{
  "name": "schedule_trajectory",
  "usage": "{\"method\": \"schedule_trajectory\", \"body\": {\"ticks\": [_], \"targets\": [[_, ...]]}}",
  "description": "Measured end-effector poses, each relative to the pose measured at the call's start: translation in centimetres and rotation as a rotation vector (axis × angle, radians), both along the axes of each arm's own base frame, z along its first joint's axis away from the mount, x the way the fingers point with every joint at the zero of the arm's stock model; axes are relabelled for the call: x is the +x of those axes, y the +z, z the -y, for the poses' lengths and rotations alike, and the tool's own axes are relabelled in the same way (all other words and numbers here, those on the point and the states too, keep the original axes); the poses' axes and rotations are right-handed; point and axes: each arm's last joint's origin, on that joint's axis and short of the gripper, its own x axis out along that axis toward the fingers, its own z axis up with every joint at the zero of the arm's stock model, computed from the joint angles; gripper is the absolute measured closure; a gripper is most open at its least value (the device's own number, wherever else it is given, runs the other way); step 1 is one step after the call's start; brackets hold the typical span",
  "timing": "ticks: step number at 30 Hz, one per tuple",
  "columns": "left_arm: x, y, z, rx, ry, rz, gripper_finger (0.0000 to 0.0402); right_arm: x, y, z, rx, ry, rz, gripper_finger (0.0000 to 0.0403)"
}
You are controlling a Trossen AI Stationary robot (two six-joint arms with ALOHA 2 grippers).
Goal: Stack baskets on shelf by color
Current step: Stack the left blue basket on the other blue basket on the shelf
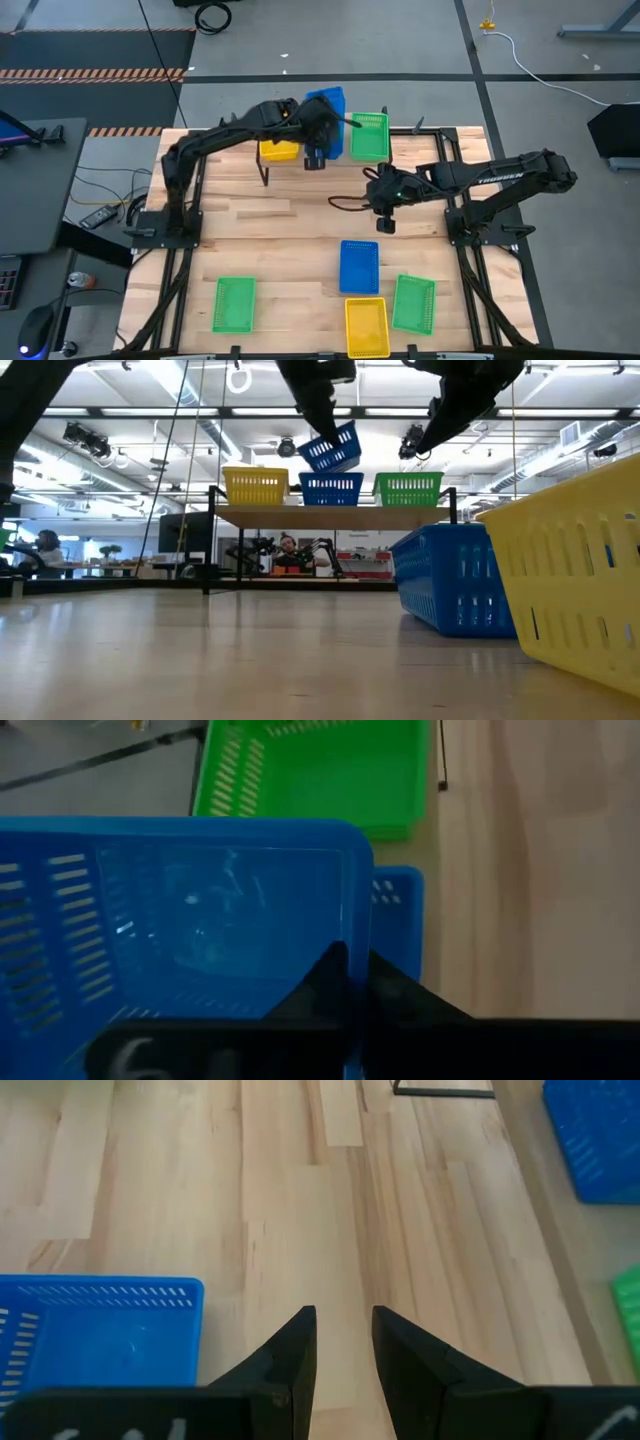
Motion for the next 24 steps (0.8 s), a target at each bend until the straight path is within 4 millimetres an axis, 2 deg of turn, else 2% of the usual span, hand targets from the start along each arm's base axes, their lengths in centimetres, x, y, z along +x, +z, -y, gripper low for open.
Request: {"method": "schedule_trajectory", "body": {"ticks": [15, 24], "targets": [[-0.6, -0.2, -1.0, -0.067, -0.020, -0.011, 0.0389, 0.0, 0.0, 1.2, -0.027, -0.018, -0.010, 0.0296], [0.6, -2.5, -1.2, -0.117, -0.013, -0.076, 0.0388, 0.0, 0.0, 1.3, -0.024, -0.023, -0.013, 0.0296]]}}
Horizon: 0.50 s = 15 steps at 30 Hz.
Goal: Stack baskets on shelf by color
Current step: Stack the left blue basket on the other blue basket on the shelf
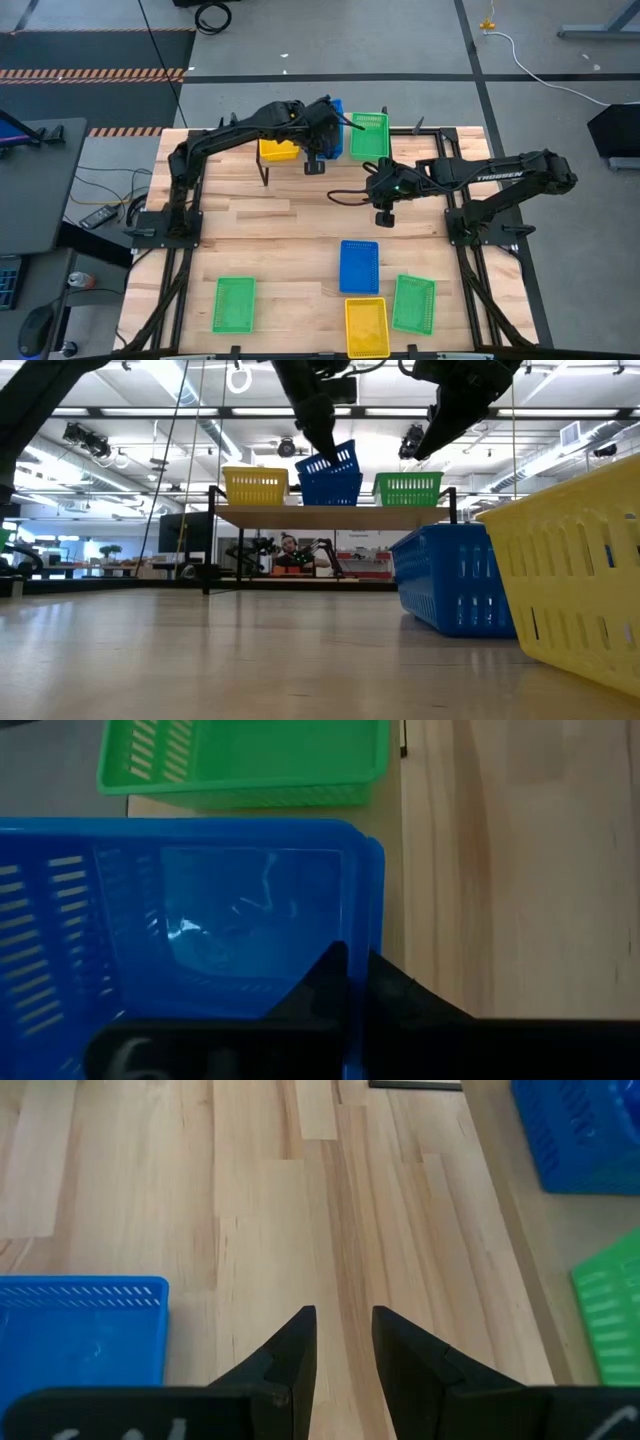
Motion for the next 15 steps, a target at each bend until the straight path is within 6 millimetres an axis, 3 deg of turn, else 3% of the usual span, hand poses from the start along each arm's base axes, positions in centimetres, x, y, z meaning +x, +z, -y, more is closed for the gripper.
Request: {"method": "schedule_trajectory", "body": {"ticks": [15], "targets": [[-0.41, 0.14, 0.35, 0.047, 0.064, -0.045, 0.0339, -0.06, -0.05, 0.01, 0.000, 0.001, -0.008, 0.0296]]}}
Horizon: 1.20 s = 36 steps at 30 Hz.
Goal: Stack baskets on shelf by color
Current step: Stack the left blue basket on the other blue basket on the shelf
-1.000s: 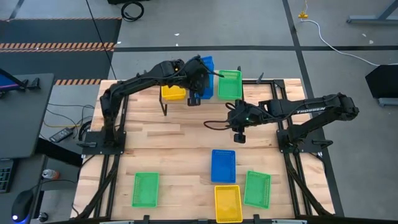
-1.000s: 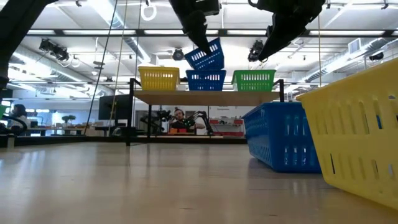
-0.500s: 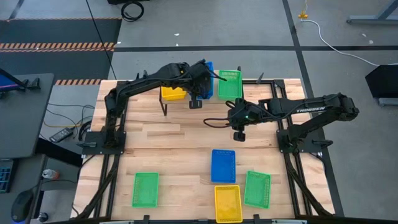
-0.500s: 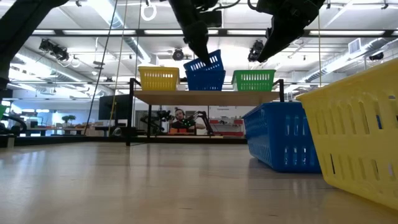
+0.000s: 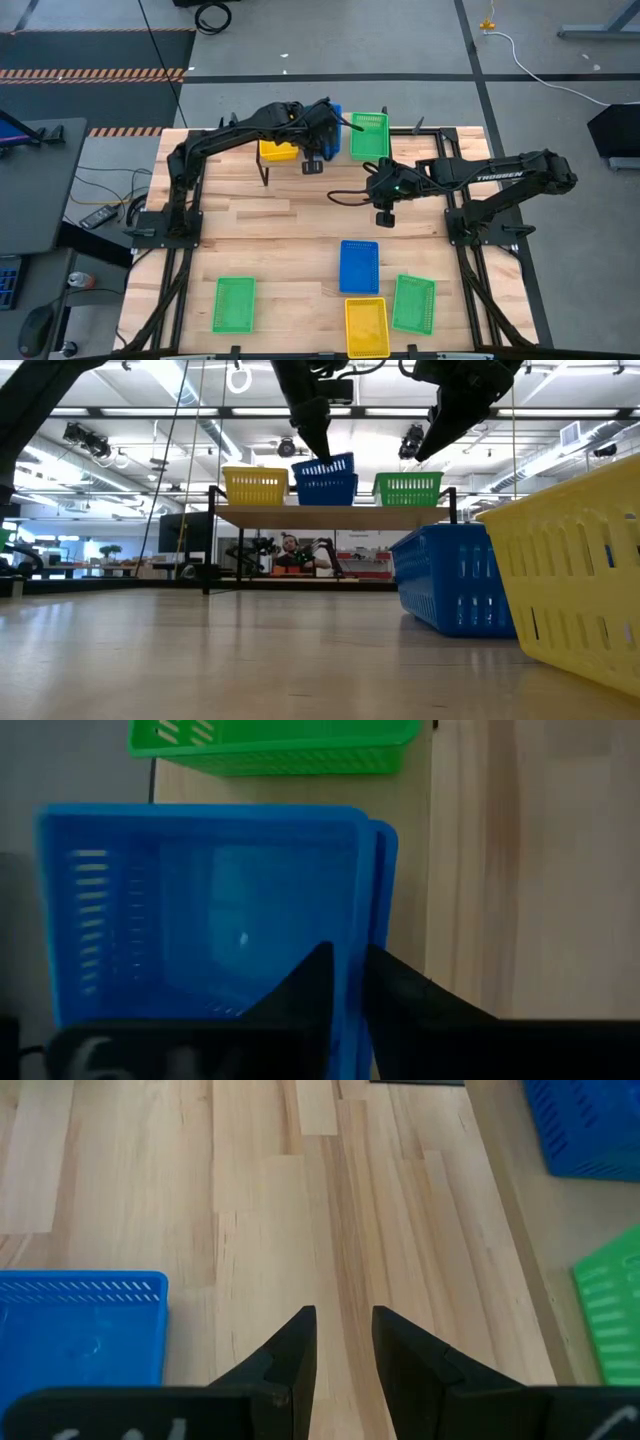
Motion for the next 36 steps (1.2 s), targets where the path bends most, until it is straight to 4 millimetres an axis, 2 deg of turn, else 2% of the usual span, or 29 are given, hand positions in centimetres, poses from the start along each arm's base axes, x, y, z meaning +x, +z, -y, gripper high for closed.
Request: {"method": "schedule_trajectory", "body": {"ticks": [24, 31, 36], "targets": [[-0.5, -0.3, -0.1, -0.056, 0.021, -0.039, 0.0282, 0.0, 0.0, 0.0, 0.001, 0.000, 0.000, 0.0296], [0.5, -3.0, -1.0, -0.094, 0.043, -0.103, 0.0263, -0.1, 0.0, 0.0, 0.002, 0.000, -0.007, 0.0296], [1.2, -3.4, -1.1, -0.091, 0.048, -0.078, 0.0261, -0.1, -0.1, 0.0, 0.001, 0.000, -0.010, 0.0296]]}}
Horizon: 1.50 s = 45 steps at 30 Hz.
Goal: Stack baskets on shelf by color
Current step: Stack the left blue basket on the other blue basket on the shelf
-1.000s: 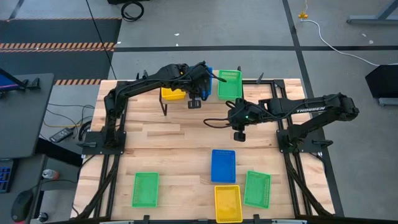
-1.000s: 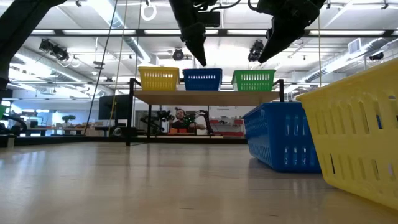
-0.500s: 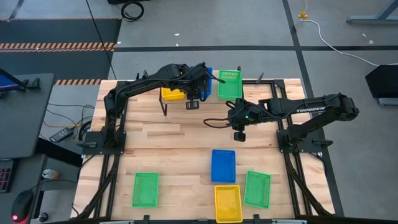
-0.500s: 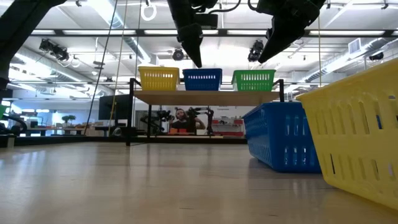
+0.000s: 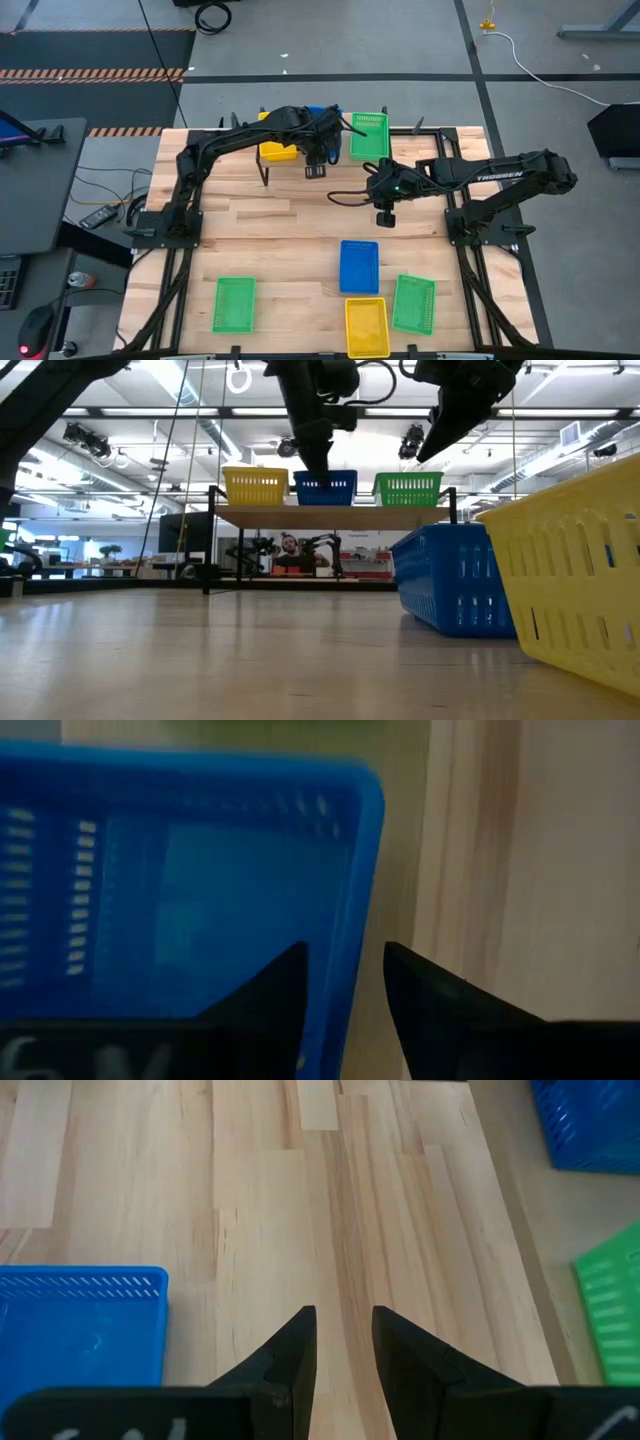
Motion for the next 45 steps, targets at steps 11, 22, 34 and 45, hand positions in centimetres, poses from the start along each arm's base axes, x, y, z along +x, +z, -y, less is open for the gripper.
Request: {"method": "schedule_trajectory", "body": {"ticks": [11, 22, 34, 45], "targets": [[0.3, 0.0, 0.2, -0.031, 0.088, 0.049, 0.0314, 0.0, 0.0, 0.0, 0.000, 0.000, -0.005, 0.0296], [0.9, 0.1, 1.3, -0.029, 0.060, 0.067, 0.0373, 0.0, 0.0, 0.0, 0.000, 0.000, -0.004, 0.0296], [0.8, 0.0, 1.3, -0.024, 0.060, 0.062, 0.0350, 0.0, 0.0, 0.0, 0.004, -0.006, -0.003, 0.0296], [0.7, 0.0, 1.3, 0.010, 0.009, 0.025, 0.0361, 0.0, 0.0, 0.0, 0.004, -0.006, -0.002, 0.0296]]}}
